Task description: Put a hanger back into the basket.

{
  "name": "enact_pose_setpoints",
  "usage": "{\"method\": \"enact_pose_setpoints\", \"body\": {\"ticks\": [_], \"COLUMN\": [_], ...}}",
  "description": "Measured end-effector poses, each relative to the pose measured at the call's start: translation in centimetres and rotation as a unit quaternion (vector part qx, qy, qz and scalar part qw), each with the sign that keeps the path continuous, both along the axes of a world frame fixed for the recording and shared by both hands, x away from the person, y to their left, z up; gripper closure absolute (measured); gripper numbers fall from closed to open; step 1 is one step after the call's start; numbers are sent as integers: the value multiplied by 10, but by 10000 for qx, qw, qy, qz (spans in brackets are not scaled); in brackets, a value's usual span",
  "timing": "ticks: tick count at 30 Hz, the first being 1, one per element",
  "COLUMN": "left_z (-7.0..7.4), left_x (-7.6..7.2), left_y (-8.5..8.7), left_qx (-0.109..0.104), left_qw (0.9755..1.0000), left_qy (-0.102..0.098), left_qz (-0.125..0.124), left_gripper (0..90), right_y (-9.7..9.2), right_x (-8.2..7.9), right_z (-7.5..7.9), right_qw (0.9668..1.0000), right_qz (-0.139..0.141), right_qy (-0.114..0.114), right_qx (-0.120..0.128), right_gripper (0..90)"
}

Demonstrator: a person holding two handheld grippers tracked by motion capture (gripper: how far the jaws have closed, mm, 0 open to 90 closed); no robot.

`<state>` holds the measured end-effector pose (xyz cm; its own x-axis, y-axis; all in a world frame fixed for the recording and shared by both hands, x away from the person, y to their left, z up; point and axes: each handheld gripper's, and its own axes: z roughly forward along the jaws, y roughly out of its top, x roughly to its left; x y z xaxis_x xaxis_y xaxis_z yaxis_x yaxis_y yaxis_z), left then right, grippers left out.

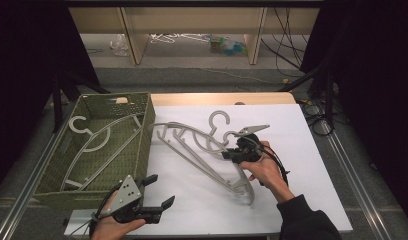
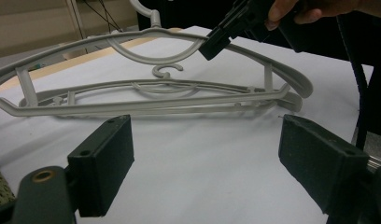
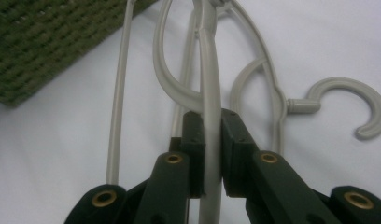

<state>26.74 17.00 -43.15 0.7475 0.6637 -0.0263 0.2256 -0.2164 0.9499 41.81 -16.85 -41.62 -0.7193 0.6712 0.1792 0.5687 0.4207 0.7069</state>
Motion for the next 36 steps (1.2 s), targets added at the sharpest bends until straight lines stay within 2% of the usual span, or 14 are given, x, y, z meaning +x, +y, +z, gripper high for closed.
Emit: {"method": "enact_pose_setpoints", "body": {"ticks": [3,4,8,10,18,21,23,24,26,27,29,32,33,36], "left_z": [0,0,1,2,10,16,21,23,24,25,27,26,24,21], "left_x": [1,2,2,3,8,17,29,33,37,41,49,62,71,80], "left_y": [1,2,3,3,-6,-15,-27,-31,-34,-37,-43,-52,-59,-68], "left_qx": [-14,-110,-118,-87,-52,155,431,538,542,517,636,857,1087,1052], "left_qw": [10000,9999,9999,10000,10000,9998,9988,9984,9983,9982,9972,9951,9928,9926], "left_qy": [15,103,69,2,49,129,239,187,197,280,400,494,498,601], "left_qz": [-11,34,51,44,37,20,-14,15,72,110,15,-33,-66,-93], "left_gripper": [179,179,181,181,184,184,226,241,244,249,247,241,241,241], "right_y": [-1,-2,-5,-7,-22,-28,-30,-30,-31,-32,-34,-36,-38,-40], "right_x": [-4,-5,-6,-9,-24,-30,-38,-40,-42,-46,-50,-56,-57,-61], "right_z": [6,9,15,15,3,2,4,4,5,4,4,4,3,3], "right_qw": [9999,10000,9998,9996,9978,9971,9966,9966,9960,9955,9949,9939,9935,9916], "right_qz": [69,69,155,212,446,544,628,609,664,703,780,855,895,1050], "right_qy": [-76,-17,-149,-142,-145,-192,-195,-279,-274,-383,-388,-396,-412,-408], "right_qx": [54,16,-24,-131,-463,-491,-506,-489,-540,-500,-514,-580,-577,-637], "right_gripper": [820,820,820,820,820,820,820,820,820,820,820,820,820,820]}}
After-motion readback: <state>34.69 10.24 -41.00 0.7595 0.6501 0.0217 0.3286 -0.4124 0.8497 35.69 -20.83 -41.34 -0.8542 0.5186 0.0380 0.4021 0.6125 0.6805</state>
